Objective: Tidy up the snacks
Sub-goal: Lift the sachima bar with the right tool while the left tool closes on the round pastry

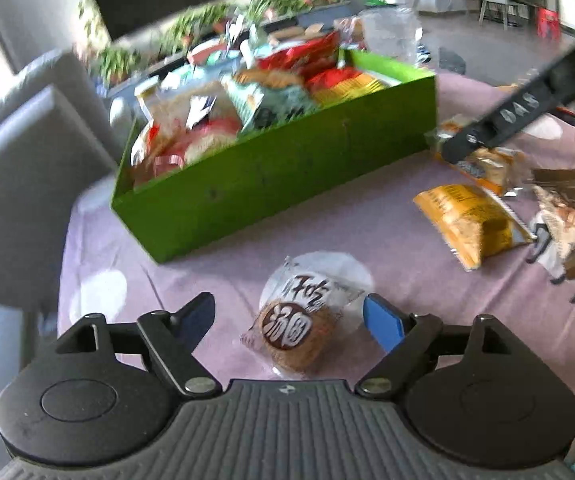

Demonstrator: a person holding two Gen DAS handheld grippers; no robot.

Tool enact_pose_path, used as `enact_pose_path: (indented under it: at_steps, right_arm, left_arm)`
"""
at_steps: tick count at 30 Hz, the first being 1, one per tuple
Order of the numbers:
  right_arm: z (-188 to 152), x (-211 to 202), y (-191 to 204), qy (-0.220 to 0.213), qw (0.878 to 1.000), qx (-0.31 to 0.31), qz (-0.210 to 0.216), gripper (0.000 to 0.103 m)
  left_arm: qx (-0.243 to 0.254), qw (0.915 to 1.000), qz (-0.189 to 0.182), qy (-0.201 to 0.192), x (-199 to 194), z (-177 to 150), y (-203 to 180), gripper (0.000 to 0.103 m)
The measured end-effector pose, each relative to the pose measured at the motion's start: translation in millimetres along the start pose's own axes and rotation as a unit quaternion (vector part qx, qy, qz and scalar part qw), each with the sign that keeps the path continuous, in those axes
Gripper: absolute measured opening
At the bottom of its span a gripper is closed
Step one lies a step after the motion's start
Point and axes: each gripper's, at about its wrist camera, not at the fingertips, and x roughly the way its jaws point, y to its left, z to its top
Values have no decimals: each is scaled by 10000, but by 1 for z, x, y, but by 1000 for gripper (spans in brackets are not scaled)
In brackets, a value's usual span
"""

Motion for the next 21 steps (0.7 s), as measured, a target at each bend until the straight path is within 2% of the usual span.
enact_pose_path:
  at_steps: [2, 4, 5, 6, 8, 21]
  right_arm:
    - [-2, 5, 2, 84, 10000, -8, -1, 103]
    - [-4, 9, 2, 165, 9999, -9, 26, 101]
    - [-5, 11, 2, 206, 9998, -27, 47, 89]
    - [-5, 13, 2, 248, 9997, -39, 54, 82]
    - [-5, 12, 0, 223, 9997, -26, 51, 78]
    - [11, -39, 10, -592, 9968, -26, 542, 78]
  left_arm:
    - [-271, 9995, -191, 0, 4, -1, 7, 58]
    - [-661, 9966, -484, 55, 6, -1, 15, 40]
    - [-753, 9959, -495, 75, 5, -1, 17, 38]
    - [-749, 9960, -474, 79, 4, -2, 18, 37]
    - [-671, 9970, -387, 90, 0, -2, 14, 37]
    - [-792, 9942, -434, -587, -41, 19, 15, 37]
